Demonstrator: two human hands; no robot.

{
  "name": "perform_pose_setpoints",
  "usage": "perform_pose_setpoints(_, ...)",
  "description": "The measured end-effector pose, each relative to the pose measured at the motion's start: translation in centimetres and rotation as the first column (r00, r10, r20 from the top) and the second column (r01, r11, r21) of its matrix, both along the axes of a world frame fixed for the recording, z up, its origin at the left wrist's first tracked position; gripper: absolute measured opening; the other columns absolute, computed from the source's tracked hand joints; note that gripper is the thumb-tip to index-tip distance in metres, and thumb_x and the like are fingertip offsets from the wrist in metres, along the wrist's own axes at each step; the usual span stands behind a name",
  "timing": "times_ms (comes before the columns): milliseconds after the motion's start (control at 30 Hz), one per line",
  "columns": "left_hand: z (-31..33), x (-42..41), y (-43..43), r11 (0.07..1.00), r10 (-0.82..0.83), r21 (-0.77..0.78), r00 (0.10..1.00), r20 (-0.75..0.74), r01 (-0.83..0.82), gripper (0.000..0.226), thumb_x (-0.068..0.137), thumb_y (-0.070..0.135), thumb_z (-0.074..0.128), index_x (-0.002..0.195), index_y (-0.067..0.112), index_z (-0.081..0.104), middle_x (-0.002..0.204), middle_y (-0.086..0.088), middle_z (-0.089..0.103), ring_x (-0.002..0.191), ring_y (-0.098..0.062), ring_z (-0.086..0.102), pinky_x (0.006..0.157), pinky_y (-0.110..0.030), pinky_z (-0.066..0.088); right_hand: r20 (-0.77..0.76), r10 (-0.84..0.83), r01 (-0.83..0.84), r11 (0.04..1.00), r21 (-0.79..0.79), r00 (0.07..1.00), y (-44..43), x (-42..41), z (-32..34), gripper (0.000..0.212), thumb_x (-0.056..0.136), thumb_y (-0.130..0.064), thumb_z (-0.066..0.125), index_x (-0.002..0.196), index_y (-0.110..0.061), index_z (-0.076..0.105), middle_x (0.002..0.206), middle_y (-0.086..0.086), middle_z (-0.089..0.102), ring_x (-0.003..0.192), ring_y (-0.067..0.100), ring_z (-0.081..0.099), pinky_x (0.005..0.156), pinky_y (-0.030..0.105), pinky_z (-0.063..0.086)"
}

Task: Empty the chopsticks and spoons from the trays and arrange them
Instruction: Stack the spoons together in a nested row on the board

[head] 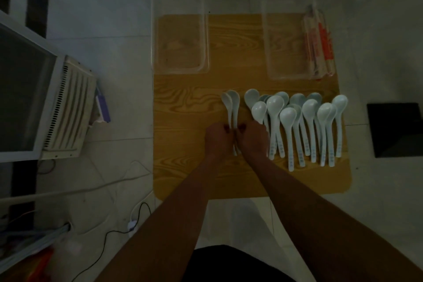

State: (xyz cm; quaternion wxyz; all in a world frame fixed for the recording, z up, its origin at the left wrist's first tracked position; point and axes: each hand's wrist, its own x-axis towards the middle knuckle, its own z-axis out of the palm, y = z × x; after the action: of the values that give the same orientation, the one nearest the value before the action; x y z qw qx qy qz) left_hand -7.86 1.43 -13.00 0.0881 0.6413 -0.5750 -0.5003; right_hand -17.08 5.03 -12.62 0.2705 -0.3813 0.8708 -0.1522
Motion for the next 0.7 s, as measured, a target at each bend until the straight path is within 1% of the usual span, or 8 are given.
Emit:
perform_pose_setpoints(67, -0.1, -0.4, 0.0, 1.000, 0.007, -0.021, 1.000, 0.003, -0.007, 0.021, 0.092, 0.018, 0.057, 0.075, 0.008, 0.066, 0.070, -0.003, 0.066, 0.057, -0.009, 0.058, 0.048, -0.019, 0.043, 0.017, -0.003, 0.003, 0.999, -0.037, 1.000, 0.3, 0.1, -0.6, 0.026, 0.091, -0.024, 0.060, 0.070, -0.010, 0.066, 0.066, 0.005, 0.065, 0.062, 0.021, 0.062, 0.052, 0.026, 0.037)
perform_pose_setpoints(133, -0.1, -0.5, -0.1, 0.998, 0.014, -0.053, 1.000, 0.009, -0.014, 0.016, 0.091, 0.017, 0.057, 0.087, 0.008, 0.069, 0.078, -0.002, 0.069, 0.066, -0.014, 0.064, 0.056, -0.027, 0.052, 0.027, 0.013, -0.011, 0.997, -0.071, 1.000, 0.7, 0.0, -1.0, 0.027, 0.093, -0.026, 0.060, 0.072, -0.009, 0.067, 0.067, 0.008, 0.066, 0.062, 0.022, 0.062, 0.054, 0.027, 0.037)
perform_pose_setpoints(233, -0.3, -0.4, -0.4, 0.997, -0.002, -0.079, 1.000, 0.008, 0.003, 0.019, 0.092, 0.018, 0.056, 0.086, 0.008, 0.071, 0.078, -0.005, 0.070, 0.068, -0.017, 0.066, 0.060, -0.031, 0.053, 0.000, 0.098, -0.098, 0.992, -0.085, 0.995, 1.2, -0.2, -0.6, 0.032, 0.096, -0.029, 0.056, 0.073, -0.009, 0.067, 0.069, 0.008, 0.066, 0.062, 0.018, 0.060, 0.055, 0.026, 0.034)
perform_pose_setpoints(300, -0.4, -0.4, -0.6, 0.996, -0.003, -0.084, 1.000, 0.011, 0.004, 0.021, 0.093, 0.018, 0.056, 0.085, 0.007, 0.071, 0.078, -0.007, 0.070, 0.069, -0.019, 0.065, 0.060, -0.029, 0.049, -0.055, 0.131, -0.137, 0.985, -0.109, 0.990, 1.5, -0.2, -0.6, 0.032, 0.097, -0.029, 0.056, 0.074, -0.010, 0.067, 0.068, 0.007, 0.065, 0.059, 0.014, 0.054, 0.055, 0.026, 0.031)
perform_pose_setpoints(367, -0.4, -0.6, -0.7, 0.996, -0.005, -0.092, 0.999, 0.032, 0.008, 0.020, 0.094, 0.019, 0.056, 0.088, 0.008, 0.072, 0.081, -0.006, 0.070, 0.069, -0.015, 0.062, 0.060, -0.025, 0.046, -0.075, 0.158, -0.168, 0.975, -0.147, 0.985, 1.9, 0.0, -0.7, 0.029, 0.098, -0.028, 0.055, 0.081, -0.009, 0.068, 0.070, 0.008, 0.066, 0.059, 0.016, 0.056, 0.054, 0.026, 0.033)
perform_pose_setpoints(467, -0.1, -1.2, -1.0, 0.997, -0.012, -0.082, 0.999, 0.044, 0.016, 0.019, 0.094, 0.022, 0.058, 0.093, 0.011, 0.072, 0.081, -0.001, 0.069, 0.064, -0.006, 0.057, 0.054, -0.016, 0.039, -0.061, 0.237, -0.244, 0.955, -0.171, 0.970, 2.3, 0.0, -1.0, 0.023, 0.096, -0.021, 0.052, 0.098, -0.007, 0.069, 0.083, 0.011, 0.069, 0.071, 0.027, 0.066, 0.058, 0.031, 0.044)
perform_pose_setpoints(533, -0.2, -1.3, -1.2, 0.997, -0.017, -0.074, 0.998, 0.056, 0.021, 0.019, 0.093, 0.026, 0.059, 0.090, 0.012, 0.072, 0.079, 0.001, 0.068, 0.059, 0.000, 0.053, 0.050, -0.012, 0.034, -0.048, 0.276, -0.280, 0.949, -0.147, 0.960, 2.3, -0.2, -1.0, 0.024, 0.095, -0.023, 0.050, 0.106, -0.011, 0.068, 0.091, 0.009, 0.070, 0.077, 0.025, 0.066, 0.062, 0.032, 0.048)
perform_pose_setpoints(700, -0.4, -1.6, -1.4, 0.998, -0.012, -0.065, 0.998, 0.061, 0.016, 0.020, 0.093, 0.026, 0.060, 0.088, 0.011, 0.072, 0.077, 0.001, 0.068, 0.059, -0.001, 0.055, 0.051, -0.012, 0.035, 0.004, 0.269, -0.264, 0.949, -0.174, 0.963, 2.5, -1.0, -0.9, 0.023, 0.095, -0.022, 0.054, 0.111, -0.015, 0.068, 0.089, 0.005, 0.071, 0.075, 0.021, 0.067, 0.060, 0.029, 0.049)
